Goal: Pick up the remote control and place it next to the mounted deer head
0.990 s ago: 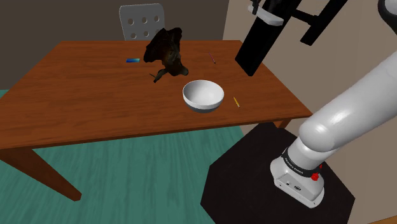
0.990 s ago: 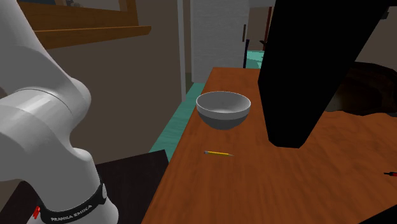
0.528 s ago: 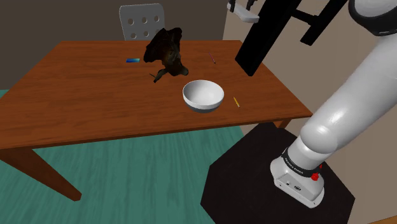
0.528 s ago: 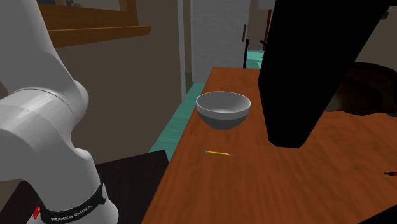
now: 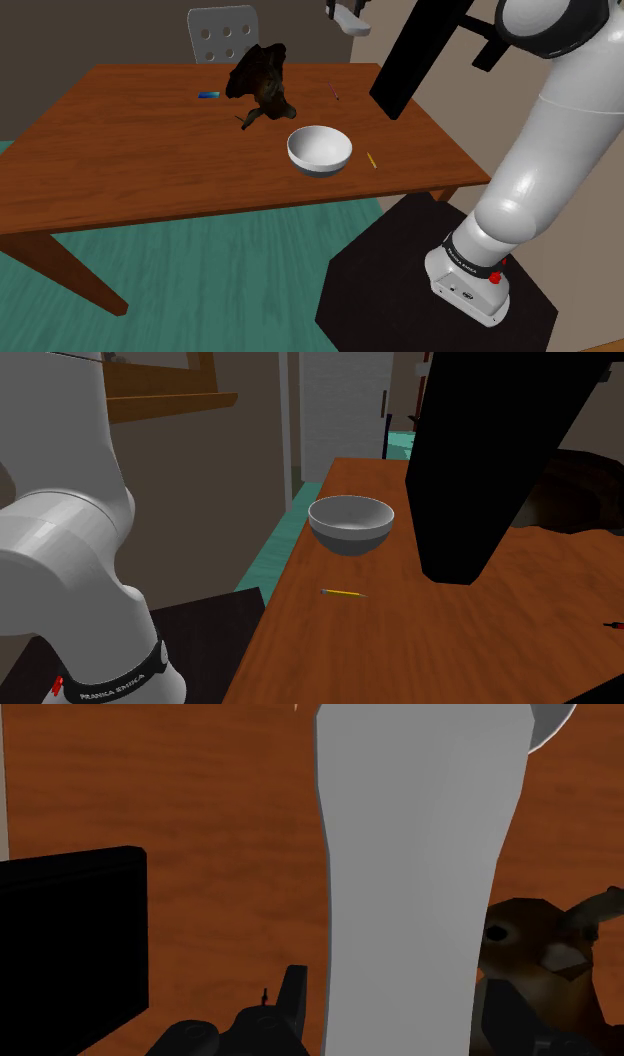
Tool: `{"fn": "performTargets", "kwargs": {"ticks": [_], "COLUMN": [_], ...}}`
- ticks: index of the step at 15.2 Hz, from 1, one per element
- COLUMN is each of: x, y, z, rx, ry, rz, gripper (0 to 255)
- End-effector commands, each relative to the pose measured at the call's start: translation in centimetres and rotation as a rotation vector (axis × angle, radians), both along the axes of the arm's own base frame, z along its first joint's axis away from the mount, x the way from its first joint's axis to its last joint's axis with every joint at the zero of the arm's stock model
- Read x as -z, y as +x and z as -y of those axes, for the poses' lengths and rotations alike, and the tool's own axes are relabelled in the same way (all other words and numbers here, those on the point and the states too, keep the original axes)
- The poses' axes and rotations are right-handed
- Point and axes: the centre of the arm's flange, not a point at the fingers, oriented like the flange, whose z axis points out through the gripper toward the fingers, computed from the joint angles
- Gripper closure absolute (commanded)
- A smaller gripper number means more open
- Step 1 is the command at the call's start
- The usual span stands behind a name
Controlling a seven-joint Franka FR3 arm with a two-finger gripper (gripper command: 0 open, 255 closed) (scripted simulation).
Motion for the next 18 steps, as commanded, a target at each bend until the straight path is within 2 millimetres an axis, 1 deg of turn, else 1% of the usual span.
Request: {"fn": "performTargets", "kwargs": {"ticks": [1, 18], "x": [0.8, 9.8], "y": [0.4, 0.4], "z": [-0.2, -0.2], "rx": [0.001, 0.001], "ry": [0.0, 0.0], "rz": [0.001, 0.001], "gripper": [255, 255]}}
